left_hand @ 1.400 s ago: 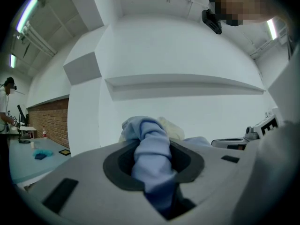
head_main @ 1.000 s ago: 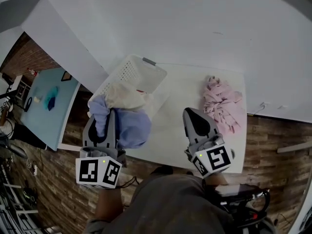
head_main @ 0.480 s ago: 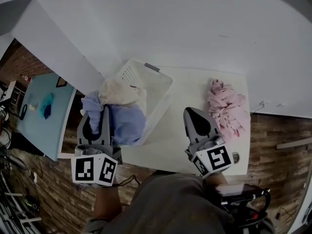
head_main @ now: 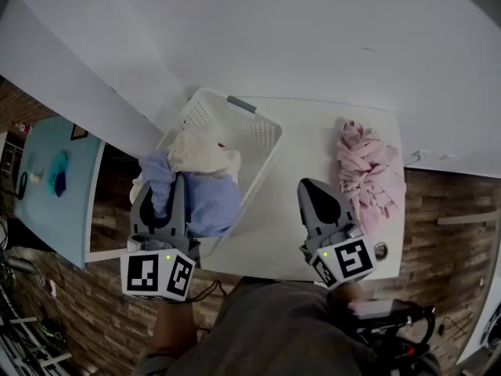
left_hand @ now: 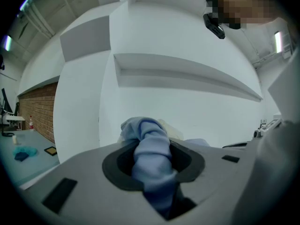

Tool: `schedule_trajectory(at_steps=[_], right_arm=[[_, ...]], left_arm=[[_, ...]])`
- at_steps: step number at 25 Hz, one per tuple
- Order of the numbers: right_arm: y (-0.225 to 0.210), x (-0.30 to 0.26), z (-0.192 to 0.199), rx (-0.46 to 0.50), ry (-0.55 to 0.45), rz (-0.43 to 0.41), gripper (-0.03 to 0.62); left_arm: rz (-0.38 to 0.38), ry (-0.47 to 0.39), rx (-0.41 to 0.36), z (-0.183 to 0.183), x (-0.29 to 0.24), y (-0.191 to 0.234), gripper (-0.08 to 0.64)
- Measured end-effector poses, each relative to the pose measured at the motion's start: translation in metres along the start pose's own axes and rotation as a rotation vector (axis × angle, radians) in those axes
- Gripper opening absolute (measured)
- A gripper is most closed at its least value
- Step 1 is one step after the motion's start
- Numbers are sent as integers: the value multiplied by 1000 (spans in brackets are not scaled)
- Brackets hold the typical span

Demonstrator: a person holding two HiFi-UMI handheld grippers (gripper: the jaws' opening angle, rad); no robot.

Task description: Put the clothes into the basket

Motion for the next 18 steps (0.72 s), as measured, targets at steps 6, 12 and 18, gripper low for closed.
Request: schedule_trajectory(at_steps=[6, 12, 18], right_arm=[[-5, -20, 29, -22, 87, 13, 9], [-4, -34, 41, -33, 130, 14, 9], [-7, -42, 46, -40, 140, 21, 9]], left_arm=[[22, 101, -6, 36, -34, 10, 146], [15, 76, -15, 37, -49, 19, 215], [10, 72, -8, 40, -57, 23, 146]])
Point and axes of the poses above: the fingertips, and each gripper's own axes: x backward along the fingers, y to its left, z out of its underside, the point moved 4 cm from there along x, backward along the fingers, and after that the axes turned 7 degrees about x, right-handed, at the moved point
